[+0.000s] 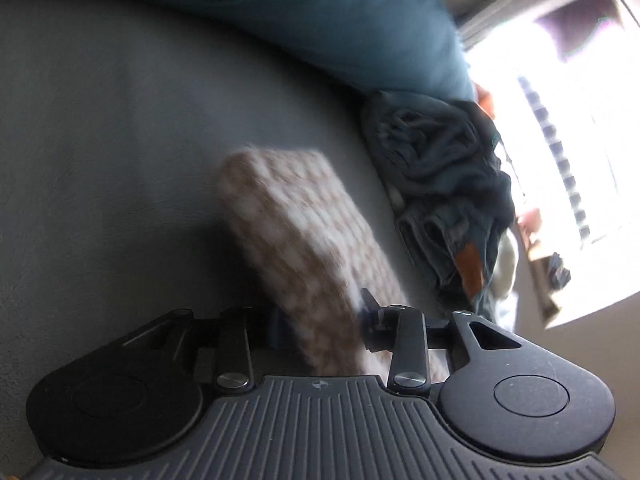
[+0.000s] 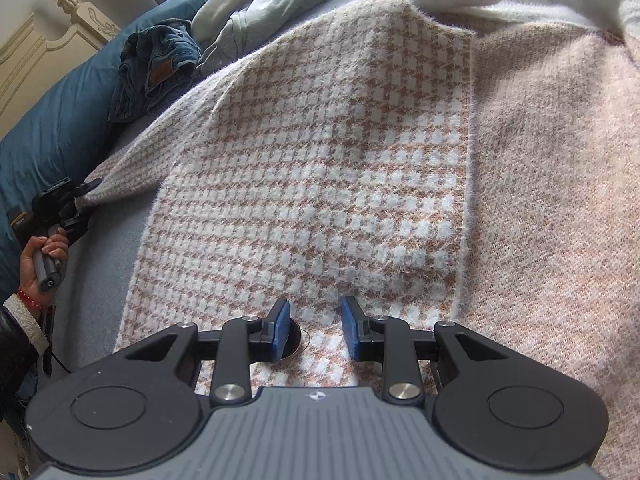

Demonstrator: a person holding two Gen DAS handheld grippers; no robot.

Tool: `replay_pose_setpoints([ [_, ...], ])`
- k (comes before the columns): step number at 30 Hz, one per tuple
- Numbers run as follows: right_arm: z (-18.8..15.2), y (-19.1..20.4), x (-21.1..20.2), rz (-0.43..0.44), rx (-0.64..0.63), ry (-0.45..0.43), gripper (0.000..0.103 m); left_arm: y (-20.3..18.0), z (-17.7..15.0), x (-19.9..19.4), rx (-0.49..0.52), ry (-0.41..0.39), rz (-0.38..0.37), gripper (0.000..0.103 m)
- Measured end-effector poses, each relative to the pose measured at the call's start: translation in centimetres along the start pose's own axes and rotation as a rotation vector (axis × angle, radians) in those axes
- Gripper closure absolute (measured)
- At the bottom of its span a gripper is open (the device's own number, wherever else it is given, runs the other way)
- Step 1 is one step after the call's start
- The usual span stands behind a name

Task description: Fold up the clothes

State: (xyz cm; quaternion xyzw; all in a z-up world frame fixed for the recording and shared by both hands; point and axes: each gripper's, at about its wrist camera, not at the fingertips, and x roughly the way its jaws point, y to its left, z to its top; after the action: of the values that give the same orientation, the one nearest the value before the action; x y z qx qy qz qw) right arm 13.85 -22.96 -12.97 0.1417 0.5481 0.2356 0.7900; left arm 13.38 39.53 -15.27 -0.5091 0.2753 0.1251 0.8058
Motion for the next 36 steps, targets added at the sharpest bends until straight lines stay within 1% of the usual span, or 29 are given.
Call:
replay_pose_setpoints([
  [2,0.0,0.0,0.1,0.002,0.006,0.000,0.073,-0.1,0.1,0.0,0.009,-0.016,-0.003,0.067],
  [3,0.0,0.0,0.1,0.003,0.007,0.000,0.073,-0.7,-0.2,-0.2,0.049,-0.046,0.005,0.070],
  [4,0.0,0.0,0.1,0.003,0.007,-0.001,0.073,-1.8,0.0,-0.7,0.103,-0.069,-0.022,0.078],
  [6,-0.1,-0.1,0.1,0.002,0.004,0.000,0.073,-4.1,0.3,-1.7,0.210,-0.115,-0.075,0.082],
  [9,-0.2,0.0,0.1,-0.001,0.002,-0.005,0.073,-7.4,0.8,-3.2,0.371,-0.184,-0.155,0.081],
  [10,-0.2,0.0,0.1,-0.001,0.002,-0.006,0.073,-8.5,1.0,-3.7,0.423,-0.205,-0.178,0.076],
  [11,-0.2,-0.1,0.1,0.000,0.004,-0.006,0.073,-8.1,1.0,-3.2,0.431,-0.189,-0.126,0.074],
  [12,-0.2,-0.1,0.1,0.001,0.006,-0.006,0.073,-6.6,1.2,-2.2,0.391,-0.144,-0.039,0.065],
  [13,-0.2,-0.1,0.2,0.002,0.008,-0.006,0.073,-5.1,1.3,-1.3,0.348,-0.097,0.049,0.065],
  [14,-0.2,-0.1,0.2,0.004,0.010,-0.005,0.073,-2.6,1.6,-0.4,0.258,-0.046,0.139,0.065],
  [15,-0.2,-0.2,0.2,0.005,0.012,-0.005,0.073,-0.1,1.9,-0.3,0.161,-0.024,0.147,0.069],
  [17,-0.2,-0.2,0.2,0.007,0.016,-0.005,0.073,1.7,2.3,-2.5,0.049,-0.094,0.117,0.070],
  [19,-0.3,-0.3,0.2,0.010,0.017,-0.006,0.073,3.5,2.7,-4.7,-0.060,-0.164,0.088,0.067],
  [20,-0.4,-0.3,0.1,0.012,0.014,-0.009,0.073,3.0,2.9,-5.7,-0.052,-0.207,0.113,0.067],
  [21,-0.4,-0.3,0.1,0.014,0.014,-0.012,0.073,2.2,3.0,-6.7,-0.025,-0.241,0.118,0.067],
  [23,-0.5,-0.5,0.0,0.020,0.024,-0.015,0.073,-0.5,2.9,-7.6,0.080,-0.254,0.090,0.067],
  [24,-0.4,-0.6,0.0,0.022,0.033,-0.014,0.073,-2.4,2.4,-7.7,0.170,-0.251,0.077,0.066],
  [26,-0.4,-0.7,0.0,0.024,0.048,-0.013,0.073,-6.9,0.4,-6.9,0.425,-0.204,0.051,0.066],
  [28,-0.4,-0.6,0.0,0.018,0.047,-0.012,0.073,-11.0,-2.5,-4.6,0.677,-0.130,0.059,0.065],
  [29,-0.5,-0.5,0.0,0.012,0.040,-0.012,0.073,-12.6,-4.1,-3.0,0.751,-0.093,0.064,0.065],
  [30,-0.5,-0.3,0.1,0.006,0.033,-0.012,0.073,-13.4,-5.2,-1.7,0.767,-0.051,0.058,0.065],
  [32,-0.6,0.0,0.1,-0.006,0.015,-0.014,0.073,-12.6,-6.9,0.2,0.710,0.016,0.071,0.065],
  [33,-0.7,0.2,0.1,-0.013,0.005,-0.015,0.073,-11.5,-7.3,0.8,0.695,0.017,0.117,0.065],
  [34,-0.7,0.3,0.1,-0.019,-0.004,-0.017,0.073,-10.8,-7.3,1.9,0.679,-0.005,0.208,0.066],
  [35,-0.8,0.5,0.1,-0.024,-0.012,-0.018,0.073,-10.2,-7.2,3.0,0.661,-0.027,0.295,0.071],
  [36,-0.9,0.6,0.1,-0.028,-0.020,-0.018,0.073,-9.8,-6.5,3.7,0.611,-0.045,0.287,0.083],
])
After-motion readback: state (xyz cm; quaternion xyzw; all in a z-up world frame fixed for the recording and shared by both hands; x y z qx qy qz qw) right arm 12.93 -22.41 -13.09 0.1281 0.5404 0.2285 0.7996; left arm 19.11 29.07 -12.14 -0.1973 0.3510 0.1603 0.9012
